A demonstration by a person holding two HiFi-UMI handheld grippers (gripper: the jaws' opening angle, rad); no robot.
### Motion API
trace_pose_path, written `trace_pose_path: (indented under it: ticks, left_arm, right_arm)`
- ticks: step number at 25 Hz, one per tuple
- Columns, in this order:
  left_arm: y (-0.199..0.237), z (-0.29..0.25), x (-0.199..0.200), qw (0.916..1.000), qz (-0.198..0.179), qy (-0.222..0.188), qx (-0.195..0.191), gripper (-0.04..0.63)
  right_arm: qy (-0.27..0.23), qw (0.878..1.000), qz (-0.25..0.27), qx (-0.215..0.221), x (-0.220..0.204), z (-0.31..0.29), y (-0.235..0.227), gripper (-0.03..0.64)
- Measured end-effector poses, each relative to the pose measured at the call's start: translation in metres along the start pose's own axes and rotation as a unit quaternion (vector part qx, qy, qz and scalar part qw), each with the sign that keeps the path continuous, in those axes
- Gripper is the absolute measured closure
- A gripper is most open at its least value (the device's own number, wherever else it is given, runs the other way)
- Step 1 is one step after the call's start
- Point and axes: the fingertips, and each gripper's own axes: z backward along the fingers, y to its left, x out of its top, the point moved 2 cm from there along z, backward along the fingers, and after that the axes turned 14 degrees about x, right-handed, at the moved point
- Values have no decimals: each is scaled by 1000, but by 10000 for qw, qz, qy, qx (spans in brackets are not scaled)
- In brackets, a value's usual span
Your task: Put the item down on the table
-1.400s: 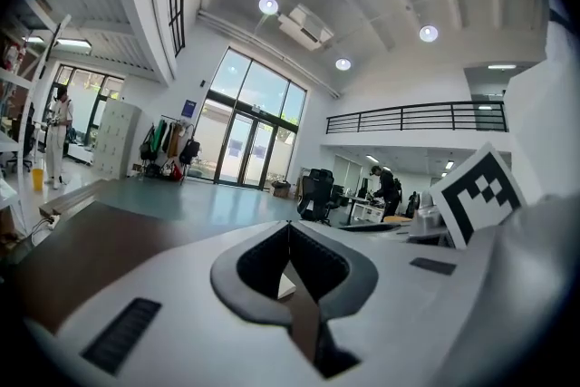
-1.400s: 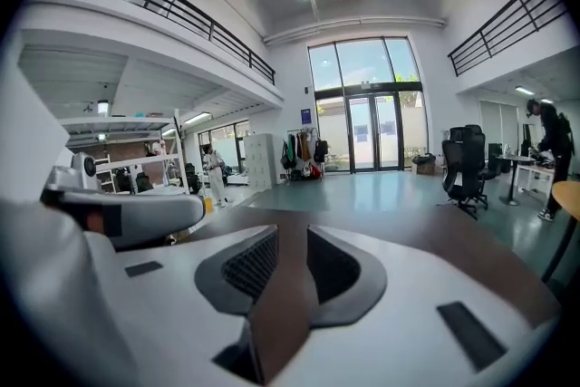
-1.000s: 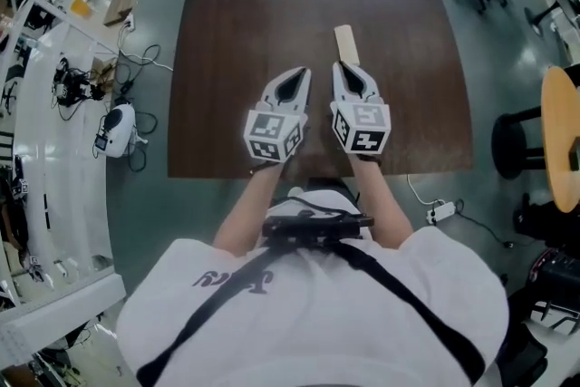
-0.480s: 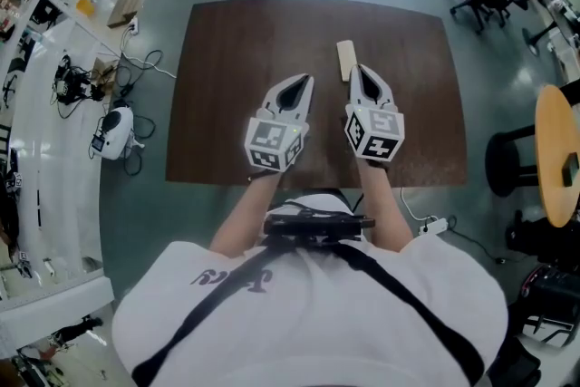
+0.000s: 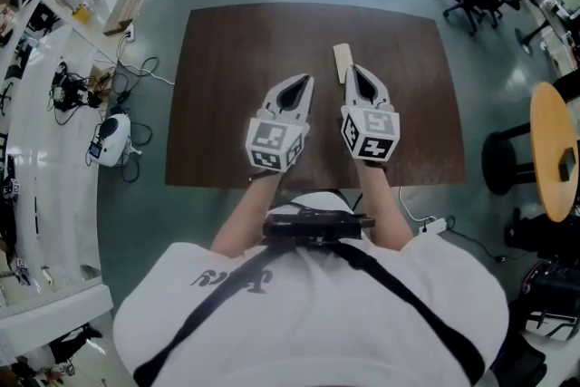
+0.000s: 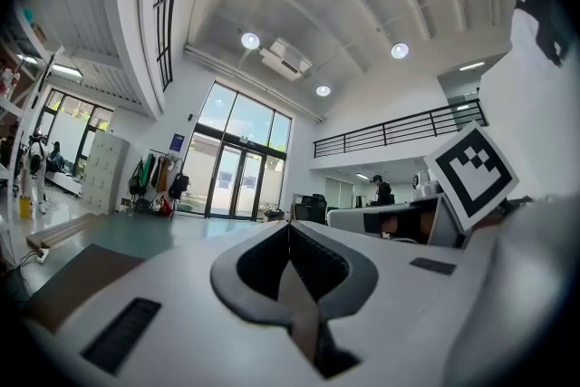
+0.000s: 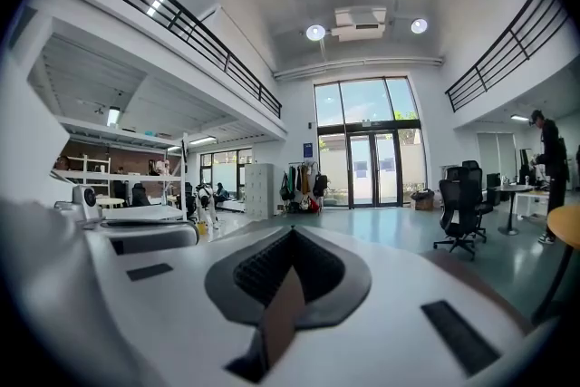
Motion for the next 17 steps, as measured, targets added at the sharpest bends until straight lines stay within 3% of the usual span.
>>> trace_pose_path:
  ticks: [9, 17]
  left_arm:
    - [12, 11, -20, 9997, 151, 182, 0, 583]
    - [3, 24, -53, 9989, 164, 430, -123, 583]
  right_arm:
    - [54, 9998, 109, -143, -7, 12, 12, 611]
    - [536, 9979, -83, -363, -58, 38, 10, 611]
